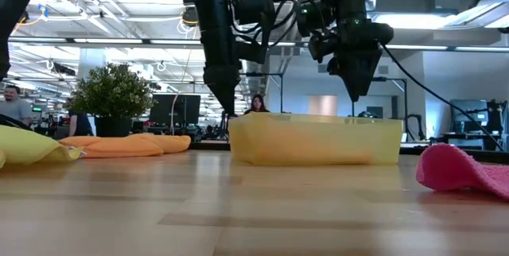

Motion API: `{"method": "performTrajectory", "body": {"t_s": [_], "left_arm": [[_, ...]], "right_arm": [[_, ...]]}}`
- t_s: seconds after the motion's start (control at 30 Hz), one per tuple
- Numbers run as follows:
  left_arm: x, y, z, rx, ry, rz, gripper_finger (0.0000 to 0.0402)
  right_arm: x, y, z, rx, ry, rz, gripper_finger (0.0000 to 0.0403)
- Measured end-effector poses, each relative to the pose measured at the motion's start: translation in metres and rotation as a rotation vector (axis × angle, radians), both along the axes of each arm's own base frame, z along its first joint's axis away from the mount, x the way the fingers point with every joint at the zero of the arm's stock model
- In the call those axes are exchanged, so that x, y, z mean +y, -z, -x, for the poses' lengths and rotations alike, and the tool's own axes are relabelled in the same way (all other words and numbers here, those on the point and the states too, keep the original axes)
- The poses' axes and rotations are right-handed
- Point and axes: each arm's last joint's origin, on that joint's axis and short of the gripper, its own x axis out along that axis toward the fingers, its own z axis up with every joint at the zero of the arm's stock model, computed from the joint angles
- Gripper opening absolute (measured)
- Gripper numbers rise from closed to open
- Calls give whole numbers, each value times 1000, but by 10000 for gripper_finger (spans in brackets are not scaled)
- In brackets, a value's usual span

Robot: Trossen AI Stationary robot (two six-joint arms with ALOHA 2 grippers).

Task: Fold microfiber towels
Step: Adjust the yellow bin on the table

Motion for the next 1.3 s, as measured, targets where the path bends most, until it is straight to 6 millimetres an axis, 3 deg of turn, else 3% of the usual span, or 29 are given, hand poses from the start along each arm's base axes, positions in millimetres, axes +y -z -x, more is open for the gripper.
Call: {"method": "performTrajectory", "body": {"t_s": [0.13,0.23,0.37,0.63,0.9,1.1,1.3], "left_arm": [[0,-3,2,-25,-9,57,158],[-8,-15,4,-96,9,171,158],[-15,-35,10,-166,-8,187,158],[-27,-93,43,-343,-99,161,158],[-35,-135,78,-485,-168,98,158],[-39,-150,92,-541,-183,96,158],[-45,-151,93,-547,-185,96,158]], "right_arm": [[2,0,-1,-1,-7,-4,221],[4,0,-1,-20,-5,-58,221],[7,9,-8,-4,-17,-81,221],[22,43,-11,124,-38,-117,221],[47,51,-16,117,-109,-108,221],[62,53,-18,115,-138,-107,221],[73,53,-20,104,-115,-184,221]]}}
